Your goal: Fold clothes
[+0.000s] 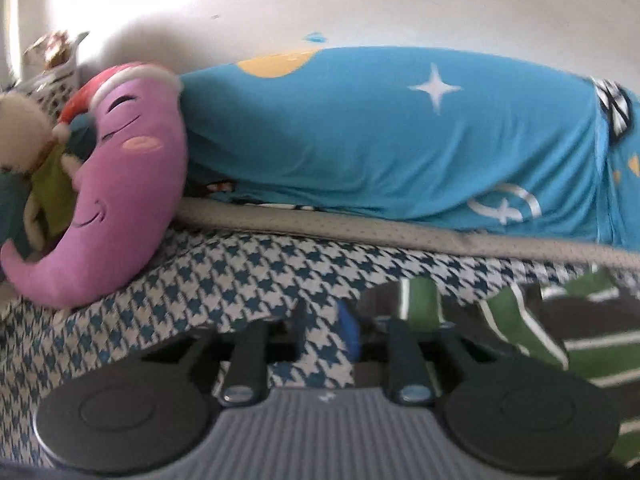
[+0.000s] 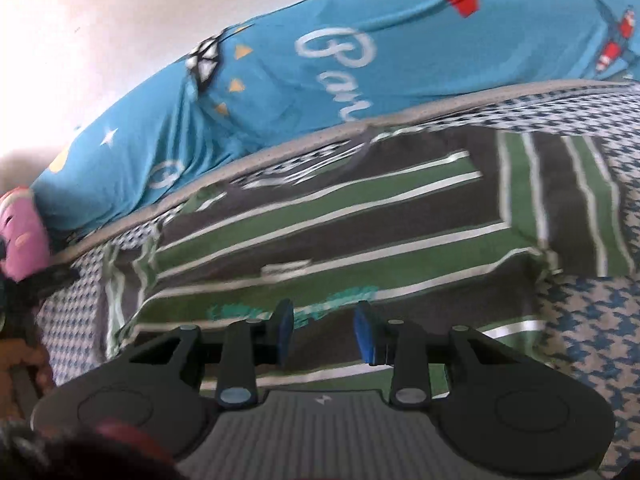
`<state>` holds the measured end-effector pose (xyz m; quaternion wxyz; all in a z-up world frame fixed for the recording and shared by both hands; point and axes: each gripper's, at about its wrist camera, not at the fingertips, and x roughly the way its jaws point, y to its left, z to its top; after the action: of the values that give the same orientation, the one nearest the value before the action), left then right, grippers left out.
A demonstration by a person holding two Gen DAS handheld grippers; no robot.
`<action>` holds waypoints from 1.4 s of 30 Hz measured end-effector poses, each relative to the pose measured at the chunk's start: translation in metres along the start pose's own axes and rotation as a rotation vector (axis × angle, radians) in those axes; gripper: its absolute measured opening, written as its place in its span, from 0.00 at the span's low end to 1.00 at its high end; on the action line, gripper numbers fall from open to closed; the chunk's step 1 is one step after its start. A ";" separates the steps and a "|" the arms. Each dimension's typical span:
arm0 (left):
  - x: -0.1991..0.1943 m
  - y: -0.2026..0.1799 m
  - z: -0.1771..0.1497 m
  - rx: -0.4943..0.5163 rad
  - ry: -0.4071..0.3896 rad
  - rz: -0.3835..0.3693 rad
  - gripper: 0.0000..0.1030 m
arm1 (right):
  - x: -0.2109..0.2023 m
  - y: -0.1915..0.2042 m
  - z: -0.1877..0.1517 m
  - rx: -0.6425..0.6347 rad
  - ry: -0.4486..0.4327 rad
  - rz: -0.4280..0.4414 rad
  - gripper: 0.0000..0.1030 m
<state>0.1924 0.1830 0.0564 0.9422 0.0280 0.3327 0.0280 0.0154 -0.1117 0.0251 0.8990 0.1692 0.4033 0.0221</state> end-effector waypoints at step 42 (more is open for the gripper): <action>-0.013 -0.020 -0.030 0.147 -0.057 -0.118 0.10 | 0.007 0.032 -0.004 -0.155 0.032 0.061 0.33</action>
<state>0.1641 0.1628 0.0401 0.9468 0.0780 0.3078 -0.0529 0.0203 -0.0790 0.0280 0.9018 0.1108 0.4093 0.0832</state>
